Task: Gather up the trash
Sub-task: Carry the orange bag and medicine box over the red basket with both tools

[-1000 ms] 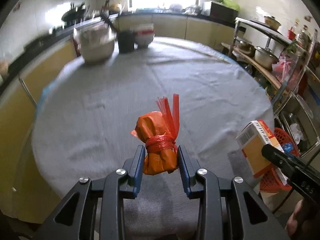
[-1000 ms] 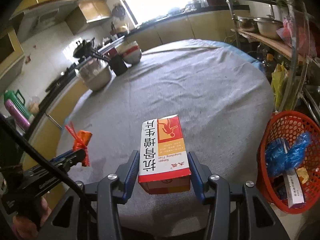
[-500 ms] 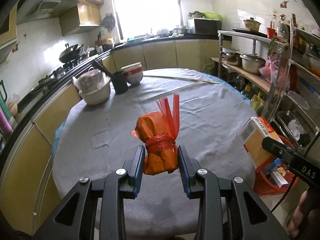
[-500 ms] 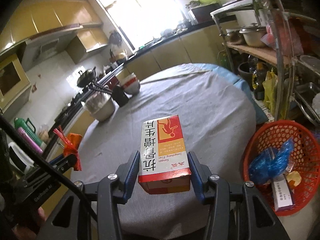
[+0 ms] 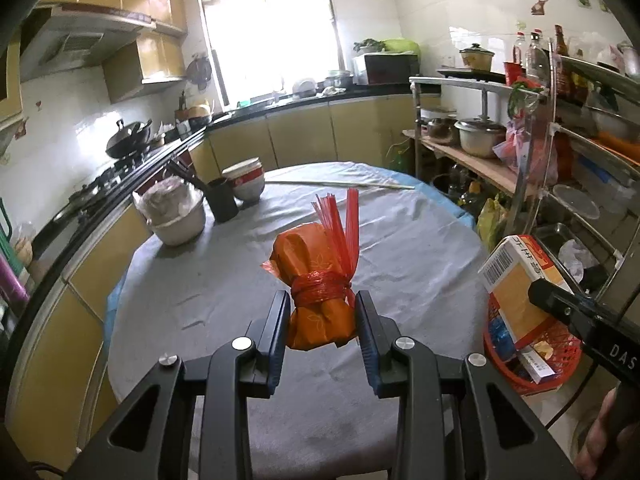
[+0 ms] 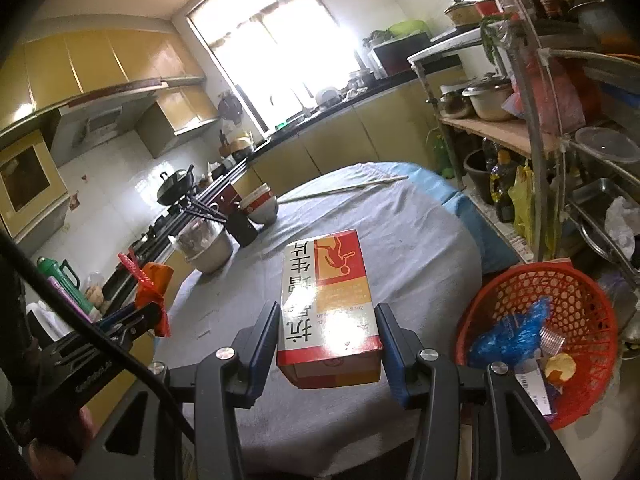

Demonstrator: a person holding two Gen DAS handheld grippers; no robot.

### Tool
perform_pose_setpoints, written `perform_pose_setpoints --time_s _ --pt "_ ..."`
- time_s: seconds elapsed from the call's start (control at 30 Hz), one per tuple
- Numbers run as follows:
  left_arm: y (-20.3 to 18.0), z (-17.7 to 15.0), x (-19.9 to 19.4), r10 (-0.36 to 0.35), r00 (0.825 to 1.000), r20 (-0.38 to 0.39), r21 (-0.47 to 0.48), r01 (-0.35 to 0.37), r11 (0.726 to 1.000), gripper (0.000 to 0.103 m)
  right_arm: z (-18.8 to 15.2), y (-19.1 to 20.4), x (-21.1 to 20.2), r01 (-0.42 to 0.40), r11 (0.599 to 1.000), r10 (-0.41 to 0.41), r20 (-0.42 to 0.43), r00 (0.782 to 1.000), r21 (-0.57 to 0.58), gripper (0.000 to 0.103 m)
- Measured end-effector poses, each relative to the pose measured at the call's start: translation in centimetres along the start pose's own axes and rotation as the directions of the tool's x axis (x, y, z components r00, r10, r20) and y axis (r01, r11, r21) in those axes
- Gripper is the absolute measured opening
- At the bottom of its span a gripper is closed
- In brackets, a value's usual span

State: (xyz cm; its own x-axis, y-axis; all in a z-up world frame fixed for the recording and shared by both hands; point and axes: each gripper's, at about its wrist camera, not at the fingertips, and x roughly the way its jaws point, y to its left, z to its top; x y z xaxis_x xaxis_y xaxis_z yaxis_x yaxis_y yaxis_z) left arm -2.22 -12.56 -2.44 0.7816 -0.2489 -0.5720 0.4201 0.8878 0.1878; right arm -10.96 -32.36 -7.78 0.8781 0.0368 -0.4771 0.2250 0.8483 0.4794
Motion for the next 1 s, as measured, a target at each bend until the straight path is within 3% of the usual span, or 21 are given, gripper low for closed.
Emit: perform_pose_setpoints --time_s 0.33,1.0 --pt "-3.4 1.5 -1.5 -0.032 0.999 0.039 0.065 0.03 0.997 0.035 0.6 -1.9 -3.3 0.02 1.0 -0.021 0.064 0.998 0.018 0.051" --pt "-10.6 2.1 -1.8 -0.088 0.995 0.035 0.211 0.079 0.974 0.035 1.1 -7.6 -7.9 0.04 0.99 -0.059 0.14 0.988 0.137 0.051"
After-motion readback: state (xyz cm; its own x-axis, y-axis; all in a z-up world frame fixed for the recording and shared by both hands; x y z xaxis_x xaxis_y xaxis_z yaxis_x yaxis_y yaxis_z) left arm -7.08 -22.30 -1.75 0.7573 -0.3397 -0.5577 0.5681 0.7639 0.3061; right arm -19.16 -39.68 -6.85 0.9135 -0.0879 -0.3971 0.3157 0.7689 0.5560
